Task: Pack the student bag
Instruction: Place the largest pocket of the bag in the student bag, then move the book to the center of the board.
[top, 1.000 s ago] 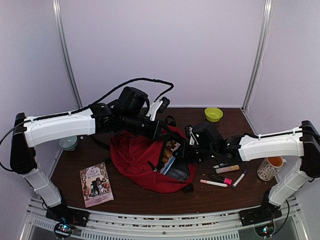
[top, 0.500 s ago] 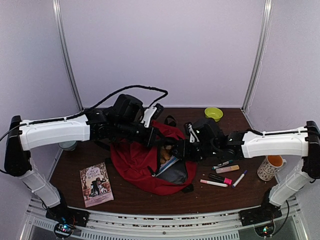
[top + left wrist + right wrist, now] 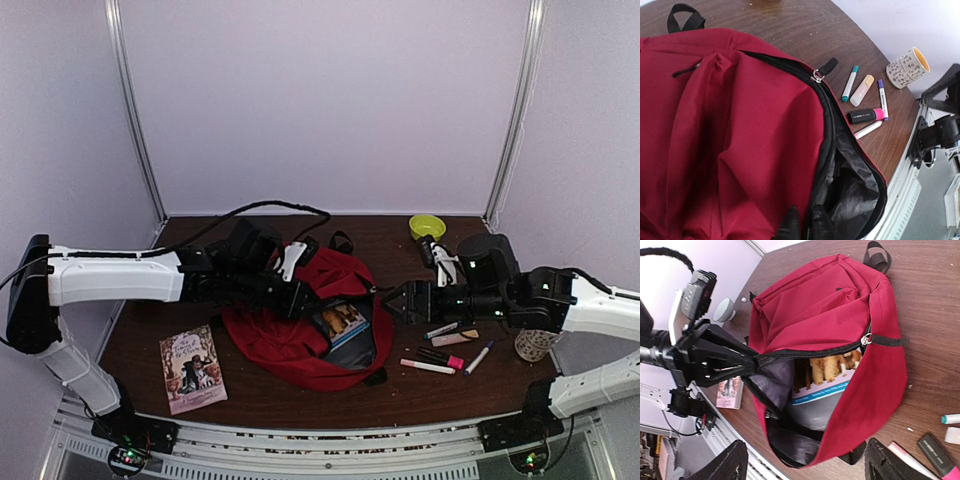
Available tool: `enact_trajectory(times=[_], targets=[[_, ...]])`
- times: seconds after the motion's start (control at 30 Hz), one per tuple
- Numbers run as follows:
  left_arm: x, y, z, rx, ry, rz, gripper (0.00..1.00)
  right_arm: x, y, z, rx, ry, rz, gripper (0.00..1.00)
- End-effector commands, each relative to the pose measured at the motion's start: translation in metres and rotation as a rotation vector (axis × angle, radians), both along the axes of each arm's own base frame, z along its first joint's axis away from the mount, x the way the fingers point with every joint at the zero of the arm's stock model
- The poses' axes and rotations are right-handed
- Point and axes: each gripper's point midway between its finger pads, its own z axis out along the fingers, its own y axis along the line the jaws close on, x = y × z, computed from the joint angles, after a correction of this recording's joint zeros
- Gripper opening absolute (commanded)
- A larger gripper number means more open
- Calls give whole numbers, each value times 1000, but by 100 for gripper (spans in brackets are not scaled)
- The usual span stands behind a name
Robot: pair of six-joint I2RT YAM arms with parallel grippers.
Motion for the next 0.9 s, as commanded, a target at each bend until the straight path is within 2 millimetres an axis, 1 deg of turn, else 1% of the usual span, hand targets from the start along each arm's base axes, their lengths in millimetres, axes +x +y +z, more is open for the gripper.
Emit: enact_trajectory(times=[0.0, 0.07, 0.13, 0.2, 0.23, 0.3, 0.37, 0.4, 0.5, 0.57, 0.63, 0.7, 0.77, 0.87], targets=[[7, 7, 21, -34, -43, 41, 29, 2, -20, -9, -109, -41, -36, 80], [8, 19, 22, 4, -53, 81, 45, 4, -21, -6, -113, -53, -45, 80], [8, 35, 24, 45, -67, 123, 58, 5, -21, -4, -115, -60, -43, 80], [8, 54, 28, 87, -85, 171, 65, 5, -21, -4, -115, -62, -39, 80], [4, 64, 28, 109, -84, 185, 68, 5, -21, -3, -115, -64, -39, 80], [3, 88, 30, 161, -101, 246, 74, 5, -20, -2, -112, -69, -37, 80], [-2, 114, 27, 220, -102, 311, 84, 6, -20, -1, -107, -75, -40, 80], [-5, 128, 29, 242, -103, 346, 87, 6, -19, 0, -103, -77, -38, 80], [-13, 167, 22, 325, -85, 450, 95, 8, -17, 1, -100, -83, -38, 80], [-20, 190, 17, 377, -70, 512, 98, 8, -16, 0, -100, -83, -35, 80], [-27, 213, 10, 424, -44, 581, 98, 9, -14, 0, -97, -81, -36, 80], [-33, 235, -2, 468, 0, 647, 98, 9, -13, 1, -90, -82, -32, 80], [-41, 254, -17, 507, 57, 697, 98, 8, -12, 1, -85, -81, -30, 80], [-50, 275, -31, 509, 128, 778, 97, 8, -11, 1, -83, -79, -28, 80]])
